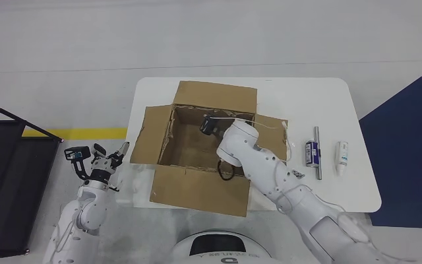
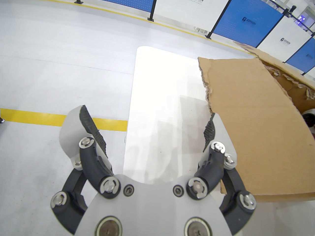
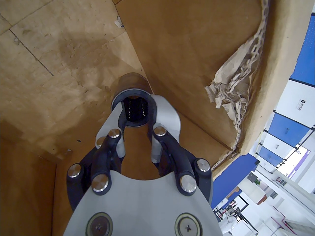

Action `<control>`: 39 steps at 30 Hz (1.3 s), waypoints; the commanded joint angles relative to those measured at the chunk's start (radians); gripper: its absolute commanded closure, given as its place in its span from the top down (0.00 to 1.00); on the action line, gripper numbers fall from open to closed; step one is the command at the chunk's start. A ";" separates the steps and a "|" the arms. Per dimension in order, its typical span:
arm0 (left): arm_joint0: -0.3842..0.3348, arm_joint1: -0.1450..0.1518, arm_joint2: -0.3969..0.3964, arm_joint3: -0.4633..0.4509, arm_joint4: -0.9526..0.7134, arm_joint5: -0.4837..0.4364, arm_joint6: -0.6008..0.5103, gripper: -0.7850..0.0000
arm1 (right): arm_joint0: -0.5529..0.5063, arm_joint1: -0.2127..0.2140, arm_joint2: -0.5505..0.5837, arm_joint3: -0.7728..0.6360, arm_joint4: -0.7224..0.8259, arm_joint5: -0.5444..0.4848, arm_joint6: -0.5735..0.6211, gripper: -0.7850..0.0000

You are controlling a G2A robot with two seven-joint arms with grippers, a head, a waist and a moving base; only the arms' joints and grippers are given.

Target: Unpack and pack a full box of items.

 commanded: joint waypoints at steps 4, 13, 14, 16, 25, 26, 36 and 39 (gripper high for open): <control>0.000 0.000 0.000 0.000 0.000 0.000 0.000 1.00 | -0.005 -0.002 0.004 0.013 -0.031 0.002 0.005 0.43; 0.000 0.000 0.000 0.000 0.000 0.000 0.000 1.00 | -0.003 -0.013 0.006 0.050 -0.045 -0.003 0.000 0.42; 0.000 0.000 0.000 0.000 0.000 0.000 0.000 1.00 | -0.002 -0.014 0.006 0.055 -0.045 -0.005 0.000 0.41; 0.000 0.000 0.000 0.000 0.000 0.000 0.000 1.00 | 0.001 -0.017 0.007 0.066 -0.045 -0.008 0.001 0.41; 0.000 0.000 0.000 0.000 0.000 0.000 0.000 1.00 | 0.003 -0.029 0.009 0.054 -0.045 -0.009 0.003 0.00; 0.000 0.000 0.000 0.000 0.000 0.000 0.000 1.00 | -0.001 -0.029 0.014 0.041 -0.041 -0.011 0.003 0.00; 0.000 0.000 0.000 0.000 0.000 0.000 0.000 1.00 | -0.104 -0.010 0.133 -0.260 0.102 -0.074 -0.006 0.00; 0.000 0.000 0.000 0.000 0.000 0.000 0.000 1.00 | -0.162 0.002 0.214 -0.412 0.192 -0.094 -0.025 0.00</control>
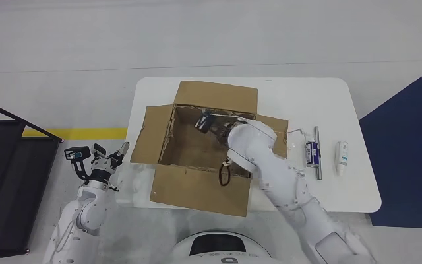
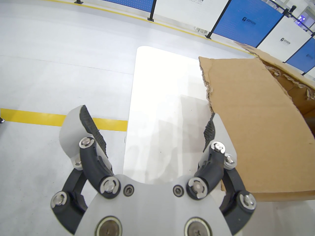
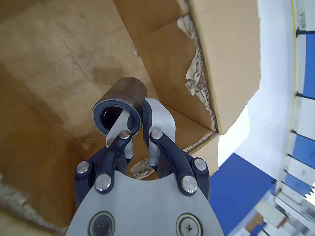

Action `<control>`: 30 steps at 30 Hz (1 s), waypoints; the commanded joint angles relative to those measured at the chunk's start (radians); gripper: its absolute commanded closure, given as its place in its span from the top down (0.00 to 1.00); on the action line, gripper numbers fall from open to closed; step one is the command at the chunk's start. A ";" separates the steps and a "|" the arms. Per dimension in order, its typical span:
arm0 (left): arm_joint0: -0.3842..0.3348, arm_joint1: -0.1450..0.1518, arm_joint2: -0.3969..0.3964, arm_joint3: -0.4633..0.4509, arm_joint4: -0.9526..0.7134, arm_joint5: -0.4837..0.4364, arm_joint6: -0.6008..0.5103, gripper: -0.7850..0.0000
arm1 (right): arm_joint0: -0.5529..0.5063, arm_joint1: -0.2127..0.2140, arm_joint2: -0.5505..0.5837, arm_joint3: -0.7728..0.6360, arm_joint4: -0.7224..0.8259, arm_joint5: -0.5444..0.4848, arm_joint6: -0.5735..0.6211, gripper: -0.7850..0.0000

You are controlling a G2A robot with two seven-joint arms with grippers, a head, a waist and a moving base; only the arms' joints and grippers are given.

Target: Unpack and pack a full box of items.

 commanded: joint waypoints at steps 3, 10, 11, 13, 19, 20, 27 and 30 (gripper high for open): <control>0.000 0.000 0.000 0.000 0.000 0.000 0.000 1.00 | -0.097 0.023 0.145 -0.236 0.088 -0.031 -0.043 0.00; 0.000 0.000 0.000 0.000 0.000 0.000 0.000 1.00 | -0.293 0.057 0.475 -0.477 0.132 -0.010 -0.102 0.00; 0.000 0.000 0.000 0.000 0.000 0.000 0.000 1.00 | -0.310 0.060 0.532 -0.477 0.155 -0.008 -0.121 0.00; 0.000 0.000 0.000 0.000 0.000 0.000 0.000 1.00 | -0.347 0.066 0.638 -0.477 0.240 -0.027 -0.169 0.00; 0.000 0.000 0.000 0.000 0.000 0.000 0.000 1.00 | -0.451 0.080 0.879 -0.477 0.354 -0.031 -0.244 0.00; 0.000 0.000 0.000 0.000 0.000 0.000 0.000 1.00 | -0.460 0.080 0.889 -0.477 0.362 -0.023 -0.258 0.00; 0.000 0.000 0.000 0.000 0.000 0.000 0.000 1.00 | -0.468 0.080 0.890 -0.477 0.390 -0.008 -0.289 0.00; 0.000 0.000 0.000 0.000 0.000 0.000 0.000 1.00 | -0.468 0.080 0.890 -0.477 0.390 -0.008 -0.289 0.00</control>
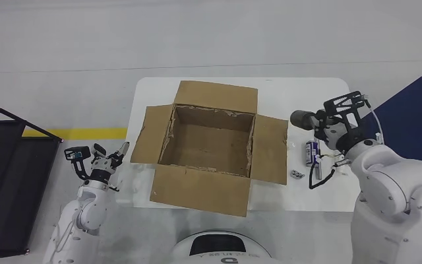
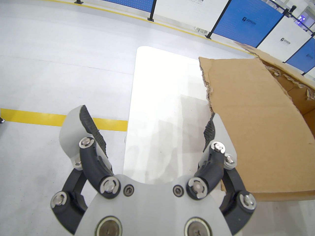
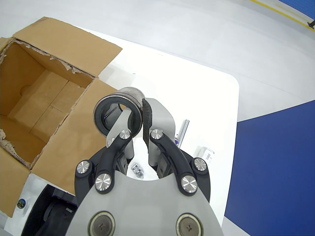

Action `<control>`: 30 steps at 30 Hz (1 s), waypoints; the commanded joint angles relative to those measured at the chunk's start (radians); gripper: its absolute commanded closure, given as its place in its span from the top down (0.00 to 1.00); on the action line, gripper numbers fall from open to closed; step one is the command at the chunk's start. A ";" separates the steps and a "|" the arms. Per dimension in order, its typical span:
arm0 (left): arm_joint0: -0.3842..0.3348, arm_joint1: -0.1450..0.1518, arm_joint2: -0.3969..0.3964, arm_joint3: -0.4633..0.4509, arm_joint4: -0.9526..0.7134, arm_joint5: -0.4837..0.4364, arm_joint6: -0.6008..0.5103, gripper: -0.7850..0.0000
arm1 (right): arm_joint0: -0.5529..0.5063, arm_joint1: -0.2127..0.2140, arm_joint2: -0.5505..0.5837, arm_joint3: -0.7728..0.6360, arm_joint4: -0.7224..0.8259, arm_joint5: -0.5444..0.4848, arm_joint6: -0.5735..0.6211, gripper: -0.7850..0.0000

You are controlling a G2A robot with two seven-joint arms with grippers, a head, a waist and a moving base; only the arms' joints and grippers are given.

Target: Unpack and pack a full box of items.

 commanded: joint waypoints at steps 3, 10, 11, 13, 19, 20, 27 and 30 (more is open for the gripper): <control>0.000 0.000 0.000 0.000 0.000 0.000 0.000 1.00 | -0.002 0.001 -0.002 0.000 -0.009 -0.001 -0.014 0.00; 0.000 0.000 0.000 0.000 0.000 0.000 0.000 1.00 | -0.075 0.016 0.103 0.038 -0.106 -0.014 0.010 0.00; 0.000 0.000 0.000 0.000 0.000 0.000 0.000 1.00 | -0.092 0.019 0.142 0.049 -0.109 -0.027 0.026 0.00; 0.000 0.000 0.000 0.000 0.000 0.000 0.000 1.00 | -0.121 0.024 0.214 0.068 -0.087 -0.051 0.040 0.00; 0.000 0.000 0.000 0.000 0.000 0.000 0.000 1.00 | -0.170 0.039 0.436 0.196 0.004 -0.044 0.101 0.00; 0.000 0.000 0.000 0.000 0.000 0.000 0.000 1.00 | -0.164 0.043 0.456 0.224 -0.001 -0.039 0.111 0.00; 0.000 0.000 0.000 0.000 0.000 0.000 0.000 1.00 | -0.078 0.078 0.481 0.433 -0.070 -0.059 0.152 0.00; 0.000 0.000 0.000 0.000 0.000 0.000 0.000 1.00 | -0.025 0.092 0.444 0.514 -0.109 -0.072 0.167 0.00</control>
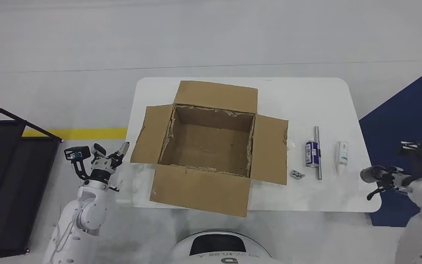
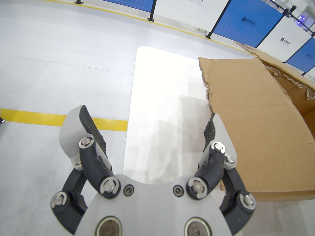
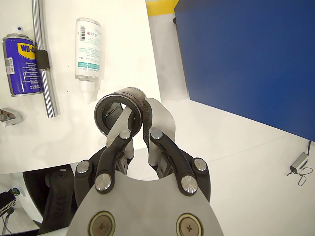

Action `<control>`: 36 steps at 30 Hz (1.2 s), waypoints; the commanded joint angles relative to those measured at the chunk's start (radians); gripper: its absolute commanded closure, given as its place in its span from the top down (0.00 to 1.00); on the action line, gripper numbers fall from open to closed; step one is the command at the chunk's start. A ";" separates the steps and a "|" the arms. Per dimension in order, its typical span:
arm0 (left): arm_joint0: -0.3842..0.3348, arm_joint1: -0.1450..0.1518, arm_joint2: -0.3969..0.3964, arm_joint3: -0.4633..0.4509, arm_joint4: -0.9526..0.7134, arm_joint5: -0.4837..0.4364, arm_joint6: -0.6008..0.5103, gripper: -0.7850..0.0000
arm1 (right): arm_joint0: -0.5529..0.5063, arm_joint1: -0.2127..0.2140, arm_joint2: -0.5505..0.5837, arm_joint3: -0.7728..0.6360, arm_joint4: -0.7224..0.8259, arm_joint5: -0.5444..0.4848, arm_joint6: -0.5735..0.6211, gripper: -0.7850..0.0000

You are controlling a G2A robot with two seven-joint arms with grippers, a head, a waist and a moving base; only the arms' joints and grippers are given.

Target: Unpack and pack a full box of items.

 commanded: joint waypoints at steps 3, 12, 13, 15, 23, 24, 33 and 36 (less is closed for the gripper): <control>0.000 0.000 0.000 0.000 0.000 0.000 0.000 1.00 | 0.051 0.014 -0.033 0.079 0.015 -0.028 0.018 0.00; 0.000 0.000 0.000 0.000 0.000 0.000 0.000 1.00 | 0.089 0.037 -0.051 0.160 0.079 -0.033 0.062 0.00; 0.000 0.000 0.000 0.000 0.000 0.000 0.000 1.00 | 0.092 0.040 -0.050 0.167 0.094 -0.032 0.069 0.00; 0.000 0.000 0.000 0.000 0.000 0.000 0.000 1.00 | 0.096 0.046 -0.051 0.181 0.108 -0.025 0.076 0.00; 0.000 0.000 0.000 0.000 0.000 0.000 0.000 1.00 | 0.099 0.073 -0.075 0.219 0.158 0.005 0.107 0.36; 0.000 0.000 0.000 0.000 0.000 0.000 0.000 1.00 | 0.099 0.076 -0.076 0.222 0.163 0.007 0.108 0.36; 0.000 0.000 0.000 0.000 0.000 0.000 0.000 1.00 | 0.045 0.095 -0.022 0.136 0.208 0.053 0.117 0.39; 0.000 0.000 0.000 0.000 0.000 0.000 0.000 1.00 | 0.005 0.095 0.014 0.071 0.240 0.082 0.106 0.48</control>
